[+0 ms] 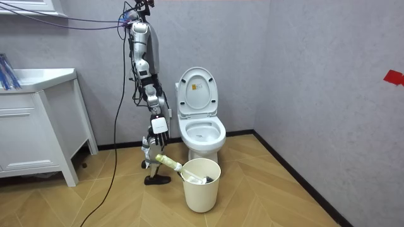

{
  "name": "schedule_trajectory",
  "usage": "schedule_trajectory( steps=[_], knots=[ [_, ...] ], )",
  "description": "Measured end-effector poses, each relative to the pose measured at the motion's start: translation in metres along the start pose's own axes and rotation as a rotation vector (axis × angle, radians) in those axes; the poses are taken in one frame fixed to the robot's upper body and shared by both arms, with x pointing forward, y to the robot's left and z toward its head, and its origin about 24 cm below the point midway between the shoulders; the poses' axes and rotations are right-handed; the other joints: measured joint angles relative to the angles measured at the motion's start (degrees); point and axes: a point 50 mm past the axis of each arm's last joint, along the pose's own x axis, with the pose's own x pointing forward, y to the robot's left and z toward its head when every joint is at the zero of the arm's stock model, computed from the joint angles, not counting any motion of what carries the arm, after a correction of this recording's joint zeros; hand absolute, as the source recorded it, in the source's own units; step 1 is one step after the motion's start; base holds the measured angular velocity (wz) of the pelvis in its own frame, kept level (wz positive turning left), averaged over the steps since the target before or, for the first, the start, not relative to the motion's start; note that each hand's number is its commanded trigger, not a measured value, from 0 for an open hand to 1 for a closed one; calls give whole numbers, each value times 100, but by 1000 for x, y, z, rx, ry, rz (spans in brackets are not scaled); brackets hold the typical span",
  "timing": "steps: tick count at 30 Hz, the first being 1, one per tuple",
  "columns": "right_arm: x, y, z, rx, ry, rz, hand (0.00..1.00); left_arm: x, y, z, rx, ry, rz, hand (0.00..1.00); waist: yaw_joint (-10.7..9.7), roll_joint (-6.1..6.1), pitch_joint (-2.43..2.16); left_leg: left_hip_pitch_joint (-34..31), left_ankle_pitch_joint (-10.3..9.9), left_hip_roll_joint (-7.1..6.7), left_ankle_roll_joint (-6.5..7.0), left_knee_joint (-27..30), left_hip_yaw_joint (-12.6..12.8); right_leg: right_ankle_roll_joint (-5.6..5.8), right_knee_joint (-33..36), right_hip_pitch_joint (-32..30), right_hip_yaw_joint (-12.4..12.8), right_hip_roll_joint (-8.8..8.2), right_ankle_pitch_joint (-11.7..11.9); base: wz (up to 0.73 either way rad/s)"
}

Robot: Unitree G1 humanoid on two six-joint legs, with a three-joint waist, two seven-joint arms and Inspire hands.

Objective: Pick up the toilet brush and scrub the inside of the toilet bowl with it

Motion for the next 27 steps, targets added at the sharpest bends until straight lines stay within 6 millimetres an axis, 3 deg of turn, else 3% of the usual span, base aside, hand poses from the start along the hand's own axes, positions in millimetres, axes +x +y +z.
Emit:
schedule_trajectory(
  steps=[5, 16, 27],
  knots=[
    [0, 0, 1, -15, -13, -2, 0, 0, 1, 2, -2, -14, 2, 0, -1, -15, 7, -2, 0, -9, 0, 0, -2, 0, -38, -6, 119, 15, 0, 0],
    [0, -5, 10, -303, -54, -135, 0, -1, 3, 6, -11, -37, 81, 0, 15, -12, 3, 47, 0, -12, 0, -3, 19, -1, -34, -5, 221, 31, 7, -3],
    [-5, -13, 54, -141, -266, -303, 0, -2, 10, 25, -56, -144, 187, 0, 36, 3, -12, -156, 0, 0, 0, -3, 4, -10, -63, -190, 225, 50, 62, 1]
  ],
)
